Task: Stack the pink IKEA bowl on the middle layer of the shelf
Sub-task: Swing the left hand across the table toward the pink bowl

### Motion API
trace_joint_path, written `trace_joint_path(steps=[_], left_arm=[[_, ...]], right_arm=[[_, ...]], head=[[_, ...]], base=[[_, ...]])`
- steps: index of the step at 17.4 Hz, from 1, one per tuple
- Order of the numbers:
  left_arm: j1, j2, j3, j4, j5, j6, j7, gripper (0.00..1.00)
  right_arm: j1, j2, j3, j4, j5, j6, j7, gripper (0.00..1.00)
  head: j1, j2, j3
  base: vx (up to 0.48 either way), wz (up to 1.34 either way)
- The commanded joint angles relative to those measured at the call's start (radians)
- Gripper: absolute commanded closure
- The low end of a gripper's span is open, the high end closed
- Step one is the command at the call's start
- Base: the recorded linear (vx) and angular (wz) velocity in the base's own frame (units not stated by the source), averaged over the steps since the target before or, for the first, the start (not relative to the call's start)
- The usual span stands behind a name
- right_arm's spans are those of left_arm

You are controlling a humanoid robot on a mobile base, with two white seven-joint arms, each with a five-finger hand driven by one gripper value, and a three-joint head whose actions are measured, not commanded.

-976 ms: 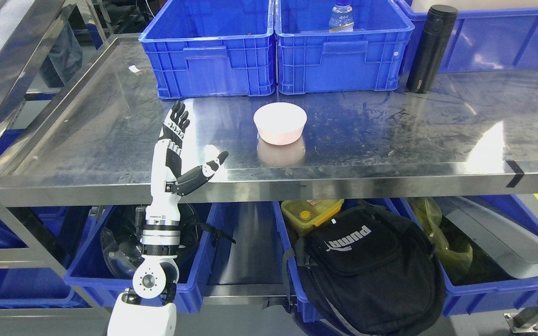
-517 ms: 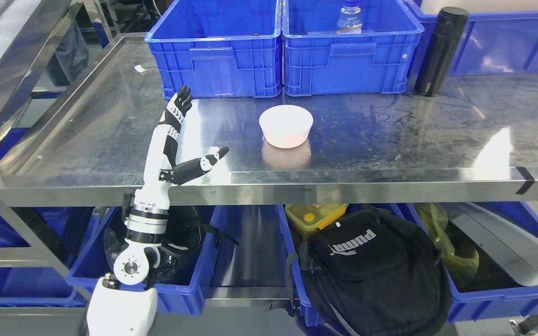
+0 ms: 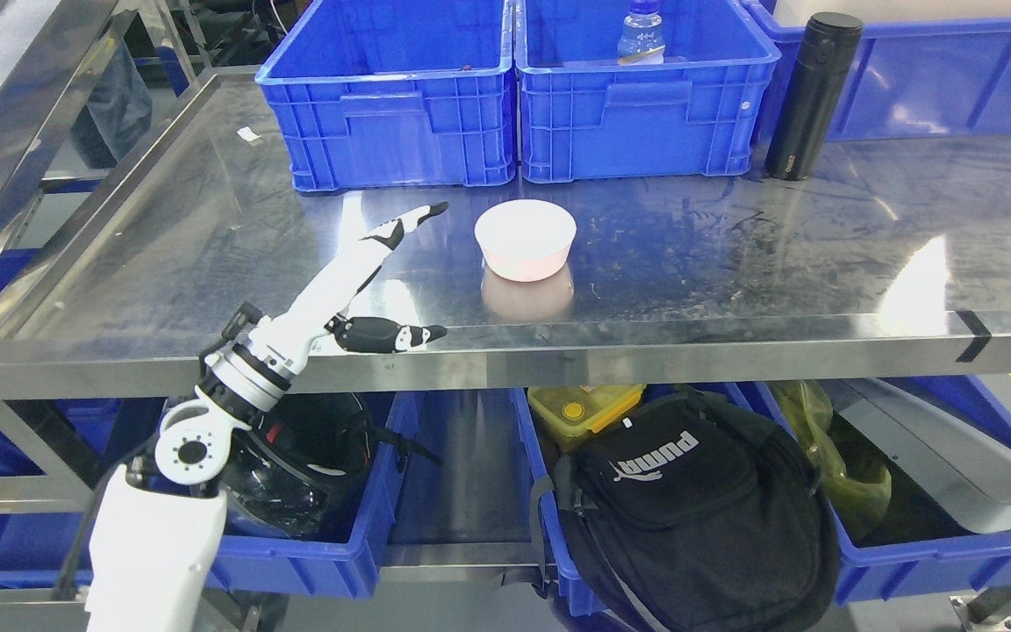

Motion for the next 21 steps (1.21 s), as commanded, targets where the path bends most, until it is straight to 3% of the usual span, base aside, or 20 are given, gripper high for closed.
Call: trace_joint_path(steps=[1,3,4,7,11,14,16,18,19,21], left_arm=[[-0.143,0.100,-0.022,0.003,-0.149,0.007,-0.079,0.00],[-0.139,-0.011,-0.029,0.000,-0.149,-0.005,-0.088,0.00],[-0.137,-0.025,-0.031,0.000,-0.149,-0.010,-0.091,0.00],[-0.180,0.061,-0.066,-0.002,-0.308,0.065,-0.215,0.03],[-0.309,0.084,-0.161,0.009,-0.427,0.096,-0.309,0.03],[-0.357,-0.005,-0.207,0.043,-0.488,0.114,-0.322,0.08],[-0.381,-0.071,-0.207,0.064,-0.533,0.114,-0.409,0.04],[-0.413,-0.091,-0.233,0.084,-0.544,0.113,-0.454,0.03],[-0.438,-0.097,-0.273,0.107,-0.551,0.114,-0.454,0.05],[-0.461,-0.150,-0.286,0.171,-0.557,0.111,-0.445,0.19]], right_arm=[[0.021,-0.017,0.000,-0.017,0.000,0.002,-0.001,0.00],[0.021,-0.017,0.000,-0.017,0.000,0.002,-0.001,0.00],[0.021,-0.017,0.000,-0.017,0.000,0.002,-0.001,0.00],[0.021,-0.017,0.000,-0.017,0.000,0.002,-0.001,0.00],[0.021,-0.017,0.000,-0.017,0.000,0.002,-0.001,0.00],[0.021,-0.017,0.000,-0.017,0.000,0.002,-0.001,0.00],[0.021,-0.017,0.000,-0.017,0.000,0.002,-0.001,0.00],[0.021,-0.017,0.000,-0.017,0.000,0.002,-0.001,0.00],[0.021,-0.017,0.000,-0.017,0.000,0.002,-0.001,0.00],[0.021,-0.017,0.000,-0.017,0.000,0.002,-0.001,0.00]], head=[[0.0000,0.000,0.000],[0.0000,0.000,0.000],[0.0000,0.000,0.000],[0.0000,0.000,0.000],[0.0000,0.000,0.000],[0.0000,0.000,0.000],[0.0000,0.000,0.000],[0.0000,0.000,0.000],[0.0000,0.000,0.000],[0.0000,0.000,0.000]], base=[[-0.009,0.04],[-0.002,0.01],[0.000,0.00],[0.000,0.00],[0.000,0.00],[0.000,0.00],[0.000,0.00],[0.000,0.00],[0.000,0.00],[0.000,0.00]])
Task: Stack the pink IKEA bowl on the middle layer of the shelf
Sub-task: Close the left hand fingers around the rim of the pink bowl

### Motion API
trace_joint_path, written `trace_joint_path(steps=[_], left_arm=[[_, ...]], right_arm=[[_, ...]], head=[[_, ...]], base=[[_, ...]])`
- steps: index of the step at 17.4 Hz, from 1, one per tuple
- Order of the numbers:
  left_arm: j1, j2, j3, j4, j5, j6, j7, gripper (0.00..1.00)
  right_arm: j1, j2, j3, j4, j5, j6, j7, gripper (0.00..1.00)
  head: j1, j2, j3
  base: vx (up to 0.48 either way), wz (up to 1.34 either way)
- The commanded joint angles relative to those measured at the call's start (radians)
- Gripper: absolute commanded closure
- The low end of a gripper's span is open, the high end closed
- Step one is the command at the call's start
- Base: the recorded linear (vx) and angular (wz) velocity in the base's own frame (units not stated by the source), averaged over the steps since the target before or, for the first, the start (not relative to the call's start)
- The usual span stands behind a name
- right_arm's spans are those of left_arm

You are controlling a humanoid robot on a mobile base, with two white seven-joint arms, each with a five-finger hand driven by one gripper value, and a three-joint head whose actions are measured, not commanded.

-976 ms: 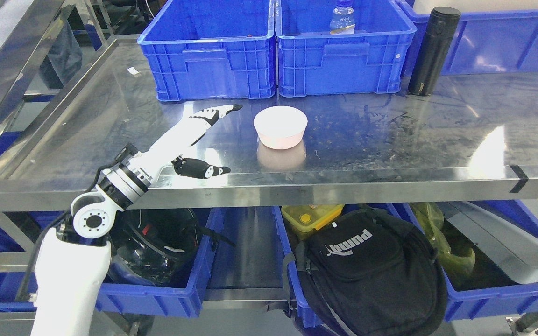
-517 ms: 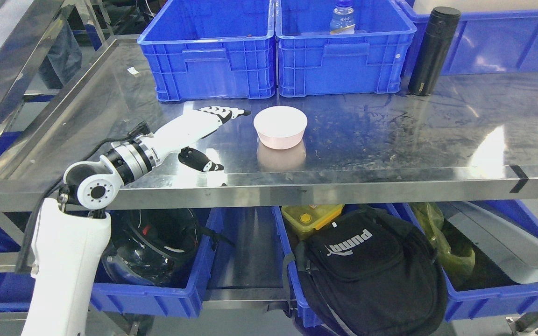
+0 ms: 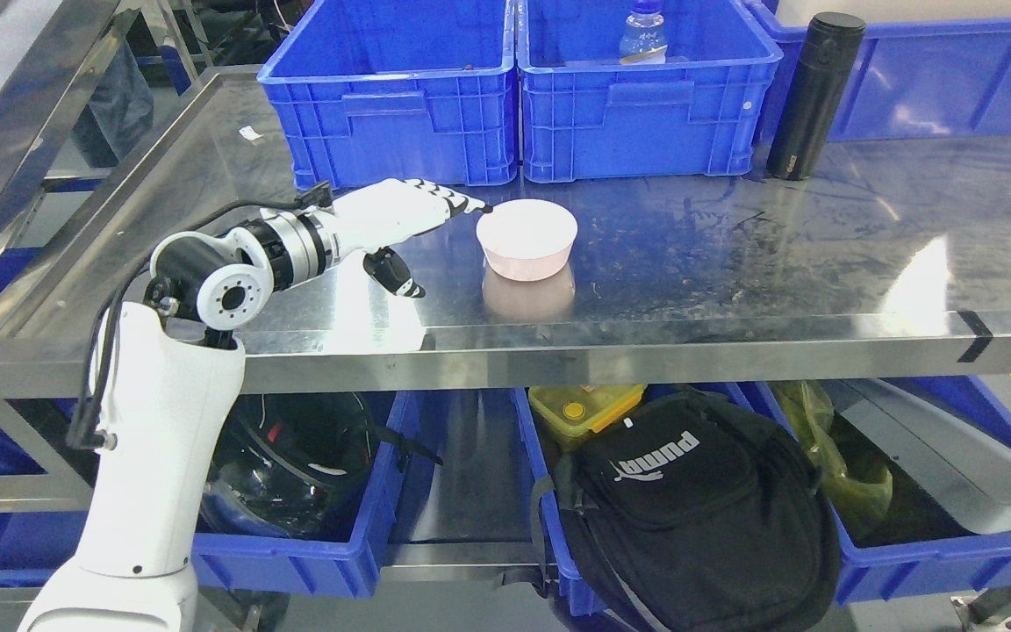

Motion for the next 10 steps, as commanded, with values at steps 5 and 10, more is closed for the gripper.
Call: trace_joint_path(steps=[5,10], left_arm=[[-0.165,-0.185,-0.146,0.271,-0.164,-0.004,0.012,0.28],[-0.186,-0.204,-0.166,0.384,-0.189,-0.004,0.023,0.28]], right_arm=[[0.021,-0.017,0.000,-0.017,0.000,-0.005,0.000,0.00],[0.021,-0.017,0.000,-0.017,0.000,-0.005,0.000,0.00]], head=[[0.0000,0.000,0.000],[0.0000,0.000,0.000]], base=[[0.000,0.00],[0.000,0.00]])
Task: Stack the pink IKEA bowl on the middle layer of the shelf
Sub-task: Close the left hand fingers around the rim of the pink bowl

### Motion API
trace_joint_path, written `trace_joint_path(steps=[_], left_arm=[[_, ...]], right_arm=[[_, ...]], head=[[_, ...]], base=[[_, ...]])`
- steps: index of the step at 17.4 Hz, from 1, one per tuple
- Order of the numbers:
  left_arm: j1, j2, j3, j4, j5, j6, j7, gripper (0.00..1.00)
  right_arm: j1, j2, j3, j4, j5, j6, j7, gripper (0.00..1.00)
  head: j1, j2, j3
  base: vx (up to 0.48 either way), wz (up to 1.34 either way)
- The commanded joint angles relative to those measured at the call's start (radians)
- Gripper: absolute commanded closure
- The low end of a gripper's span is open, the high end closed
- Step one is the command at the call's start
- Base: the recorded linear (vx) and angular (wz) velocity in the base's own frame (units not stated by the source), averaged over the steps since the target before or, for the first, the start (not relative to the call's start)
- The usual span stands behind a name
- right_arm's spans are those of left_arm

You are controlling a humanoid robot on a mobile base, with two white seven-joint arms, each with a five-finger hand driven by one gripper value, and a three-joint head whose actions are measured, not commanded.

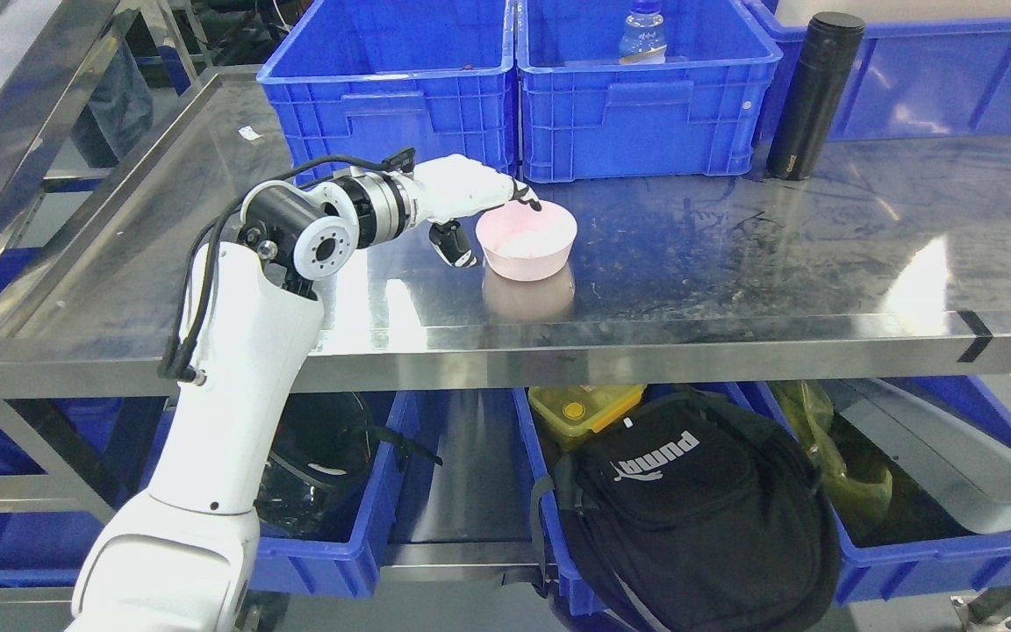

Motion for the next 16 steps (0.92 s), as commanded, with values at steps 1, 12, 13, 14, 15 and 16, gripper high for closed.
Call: trace_joint_path(steps=[1,12,13,14,15,16], left_arm=[[-0.043,-0.091,-0.066,0.202,-0.051,-0.002,0.015,0.28],[-0.088,-0.120,-0.078,0.340,-0.107,-0.003,0.100,0.28],[-0.094,-0.120,-0.077,0.362,-0.107,-0.006,0.110,0.28],[-0.098,-0.120,-0.080,0.374,-0.107,-0.009,0.127,0.28],[-0.101,-0.120,-0.083,0.382,-0.108,-0.009,0.133,0.28],[-0.102,-0.120,-0.089,0.385,-0.108,-0.009,0.135,0.28]], right_arm=[[0.021,-0.017,0.000,-0.017,0.000,0.000,0.001,0.00],[0.021,-0.017,0.000,-0.017,0.000,0.000,0.001,0.00],[0.021,-0.017,0.000,-0.017,0.000,0.000,0.001,0.00],[0.021,-0.017,0.000,-0.017,0.000,0.000,0.001,0.00],[0.021,-0.017,0.000,-0.017,0.000,0.000,0.001,0.00],[0.021,-0.017,0.000,-0.017,0.000,0.000,0.001,0.00]], head=[[0.0000,0.000,0.000],[0.0000,0.000,0.000],[0.0000,0.000,0.000],[0.0000,0.000,0.000],[0.0000,0.000,0.000],[0.0000,0.000,0.000]], base=[[0.000,0.00],[0.000,0.00],[0.000,0.00],[0.000,0.00],[0.000,0.00],[0.000,0.00]])
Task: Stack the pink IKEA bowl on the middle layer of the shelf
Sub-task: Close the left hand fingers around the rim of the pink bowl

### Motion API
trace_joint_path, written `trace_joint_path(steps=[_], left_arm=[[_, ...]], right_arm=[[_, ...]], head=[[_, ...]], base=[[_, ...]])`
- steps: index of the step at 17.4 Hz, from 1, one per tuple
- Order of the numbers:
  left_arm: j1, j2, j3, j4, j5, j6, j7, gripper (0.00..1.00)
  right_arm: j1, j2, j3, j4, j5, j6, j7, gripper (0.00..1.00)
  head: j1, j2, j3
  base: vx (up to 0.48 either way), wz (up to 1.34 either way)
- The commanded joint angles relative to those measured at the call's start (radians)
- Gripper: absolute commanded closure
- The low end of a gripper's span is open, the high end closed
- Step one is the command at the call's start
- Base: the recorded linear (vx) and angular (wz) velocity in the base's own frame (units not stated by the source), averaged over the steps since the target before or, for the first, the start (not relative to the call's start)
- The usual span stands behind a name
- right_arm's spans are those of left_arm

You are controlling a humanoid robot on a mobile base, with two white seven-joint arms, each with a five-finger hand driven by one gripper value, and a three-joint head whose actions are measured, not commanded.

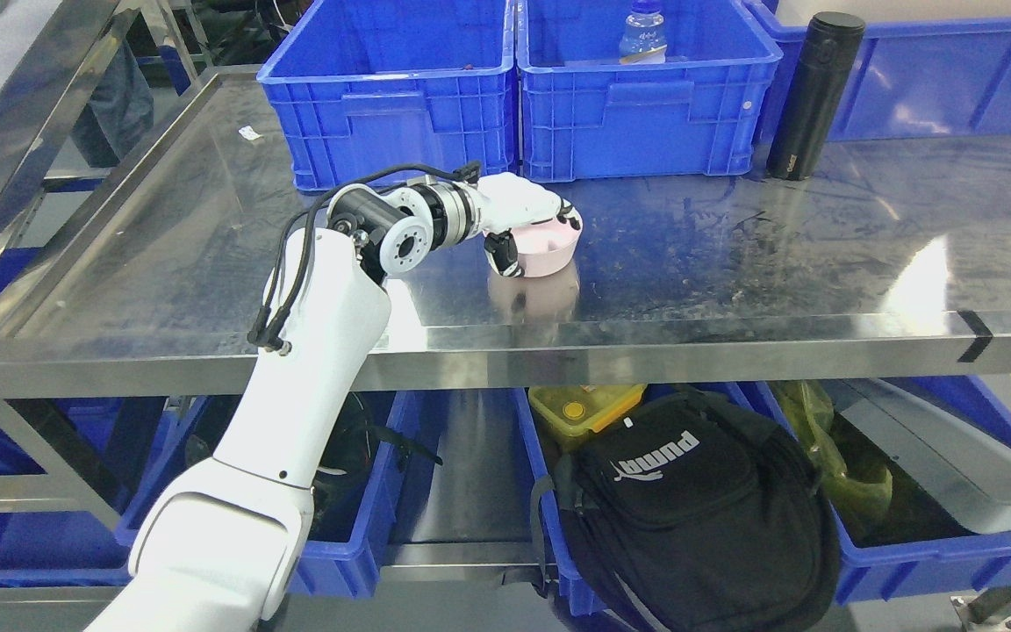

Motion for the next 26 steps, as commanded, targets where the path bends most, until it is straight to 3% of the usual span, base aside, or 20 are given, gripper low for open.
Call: trace_joint_path(steps=[1,7,19,22,26], left_arm=[[-0.023,-0.012,-0.029,0.136,-0.011,-0.003,0.015,0.28],[-0.081,-0.012,-0.012,0.141,-0.011,-0.002,-0.001,0.28],[-0.060,-0.012,-0.043,0.167,-0.011,-0.015,-0.024,0.29],[-0.046,-0.012,-0.046,0.167,-0.011,-0.020,-0.032,0.39],[-0.031,-0.012,0.029,0.165,-0.009,-0.098,-0.078,0.75]], right_arm=[[0.021,-0.017,0.000,-0.017,0.000,0.000,0.001,0.00],[0.021,-0.017,0.000,-0.017,0.000,0.000,0.001,0.00],[0.021,-0.017,0.000,-0.017,0.000,0.000,0.001,0.00],[0.021,-0.017,0.000,-0.017,0.000,0.000,0.001,0.00],[0.021,-0.017,0.000,-0.017,0.000,0.000,0.001,0.00]], head=[[0.0000,0.000,0.000],[0.0000,0.000,0.000],[0.0000,0.000,0.000],[0.0000,0.000,0.000],[0.0000,0.000,0.000]], base=[[0.000,0.00],[0.000,0.00],[0.000,0.00],[0.000,0.00],[-0.001,0.01]])
